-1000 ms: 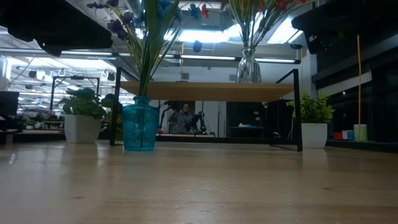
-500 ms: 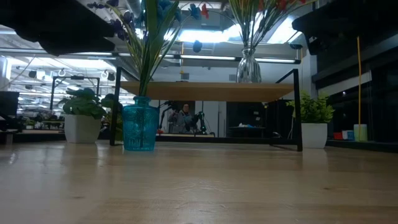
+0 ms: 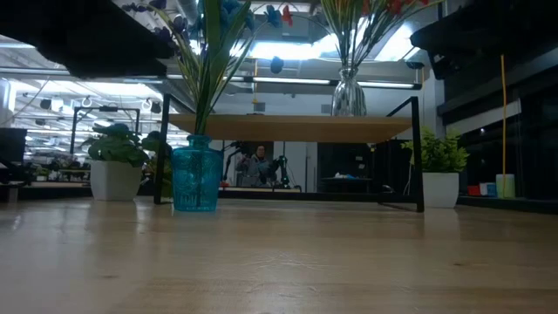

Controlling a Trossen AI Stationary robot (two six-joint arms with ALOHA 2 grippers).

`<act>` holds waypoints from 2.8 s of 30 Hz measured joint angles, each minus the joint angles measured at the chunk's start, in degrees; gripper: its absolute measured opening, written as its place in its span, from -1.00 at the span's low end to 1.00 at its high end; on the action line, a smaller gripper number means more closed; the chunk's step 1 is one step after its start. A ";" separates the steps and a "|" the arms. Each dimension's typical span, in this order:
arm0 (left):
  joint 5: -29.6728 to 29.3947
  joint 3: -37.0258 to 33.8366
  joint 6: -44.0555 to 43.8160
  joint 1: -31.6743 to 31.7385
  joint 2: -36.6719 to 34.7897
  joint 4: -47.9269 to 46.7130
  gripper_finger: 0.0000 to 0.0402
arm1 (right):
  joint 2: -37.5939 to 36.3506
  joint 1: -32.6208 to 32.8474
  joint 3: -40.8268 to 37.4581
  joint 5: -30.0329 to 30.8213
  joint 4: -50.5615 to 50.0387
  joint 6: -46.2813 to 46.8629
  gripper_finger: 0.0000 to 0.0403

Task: Pick and place flowers into a vace then onto a shelf
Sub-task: Put the transparent blue vase on top of the shelf

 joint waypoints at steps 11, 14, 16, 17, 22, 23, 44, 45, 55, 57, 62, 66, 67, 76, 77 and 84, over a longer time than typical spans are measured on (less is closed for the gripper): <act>6.17 0.03 -0.02 10.21 0.57 -5.48 0.36 | 0.00 -0.02 -0.04 0.01 0.11 -0.63 -0.96; 5.04 0.04 -0.16 10.96 0.57 -6.20 0.36 | 0.00 -0.02 -0.07 0.02 0.11 -0.69 -0.96; 5.05 0.04 -1.53 11.42 0.57 -7.60 0.36 | 0.00 -0.02 -0.09 0.02 0.11 -0.75 -0.96; 5.02 0.04 -2.66 11.62 0.57 -8.64 0.36 | 0.00 -0.02 -0.09 0.01 0.11 -0.81 -0.96; 5.01 0.02 -9.89 13.04 0.57 -14.07 0.36 | 0.00 -0.02 -0.11 0.02 0.11 -0.83 -0.96; 5.01 0.03 -11.23 13.42 0.57 -14.75 0.36 | 0.00 -0.02 -0.11 0.02 0.11 -0.83 -0.96; 13.79 0.02 -13.41 22.21 0.57 -16.17 0.36 | 0.00 -0.02 -0.11 0.02 0.13 -0.85 -0.96; 13.83 0.02 -13.41 22.47 0.57 -16.17 0.36 | 0.00 -0.02 -0.11 0.02 0.13 -0.83 -0.96; 18.67 0.02 -13.38 25.26 0.57 -16.33 0.36 | 0.00 -0.02 -0.13 0.02 0.13 -0.85 -0.96; 18.79 0.02 -13.38 25.71 0.57 -16.31 0.36 | 0.00 -0.02 -0.13 0.02 0.13 -0.85 -0.96; 19.42 0.02 -13.40 26.66 0.55 -16.28 0.35 | 0.00 -0.02 -0.13 0.02 0.13 -0.85 -0.96; 19.45 0.02 -13.40 26.73 0.55 -16.33 0.32 | 0.00 -0.02 -0.13 0.02 0.13 -0.85 -0.96; 19.47 0.02 -13.40 26.72 0.55 -16.35 0.31 | 0.00 -0.01 -0.13 0.02 0.13 -0.86 -0.96; 20.96 0.07 -13.11 26.72 0.48 -16.26 0.14 | 0.00 -0.02 -0.13 0.03 0.13 -1.03 -0.96; 21.03 0.07 -13.09 26.72 0.48 -16.26 0.11 | 0.00 -0.01 -0.13 0.02 0.13 -1.05 -0.96; 20.88 0.09 -12.94 26.70 0.46 -16.22 -0.19 | 0.00 0.00 -0.13 0.04 0.13 -1.02 -0.96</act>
